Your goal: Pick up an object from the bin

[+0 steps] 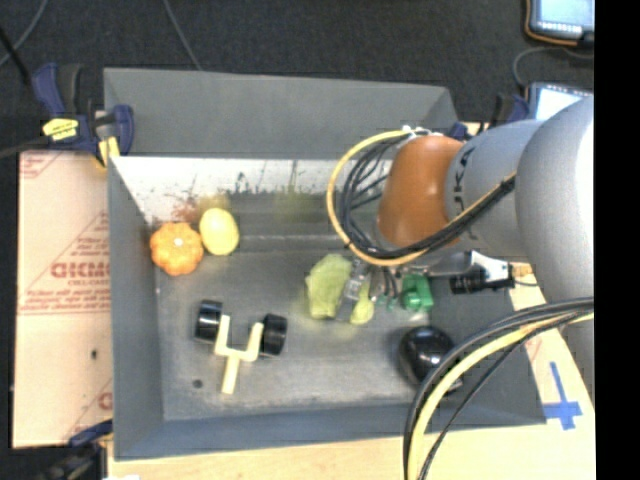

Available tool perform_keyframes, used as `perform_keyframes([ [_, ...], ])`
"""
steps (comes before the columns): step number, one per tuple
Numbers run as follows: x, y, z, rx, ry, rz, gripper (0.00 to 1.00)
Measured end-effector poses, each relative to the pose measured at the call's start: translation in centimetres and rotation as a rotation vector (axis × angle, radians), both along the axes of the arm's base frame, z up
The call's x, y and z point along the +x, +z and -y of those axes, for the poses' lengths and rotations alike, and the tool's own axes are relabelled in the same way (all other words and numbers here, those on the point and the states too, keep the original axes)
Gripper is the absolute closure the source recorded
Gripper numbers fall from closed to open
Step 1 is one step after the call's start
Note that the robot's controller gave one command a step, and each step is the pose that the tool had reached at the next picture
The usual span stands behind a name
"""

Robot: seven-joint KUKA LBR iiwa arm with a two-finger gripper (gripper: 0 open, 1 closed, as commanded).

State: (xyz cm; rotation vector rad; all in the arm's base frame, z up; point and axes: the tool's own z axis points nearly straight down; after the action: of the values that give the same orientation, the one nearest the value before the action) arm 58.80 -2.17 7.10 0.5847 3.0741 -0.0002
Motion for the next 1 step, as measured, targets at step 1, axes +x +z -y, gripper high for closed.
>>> perform_keyframes([
  [1,0.0,0.0,0.01,0.0,0.001,0.0,1.0],
])
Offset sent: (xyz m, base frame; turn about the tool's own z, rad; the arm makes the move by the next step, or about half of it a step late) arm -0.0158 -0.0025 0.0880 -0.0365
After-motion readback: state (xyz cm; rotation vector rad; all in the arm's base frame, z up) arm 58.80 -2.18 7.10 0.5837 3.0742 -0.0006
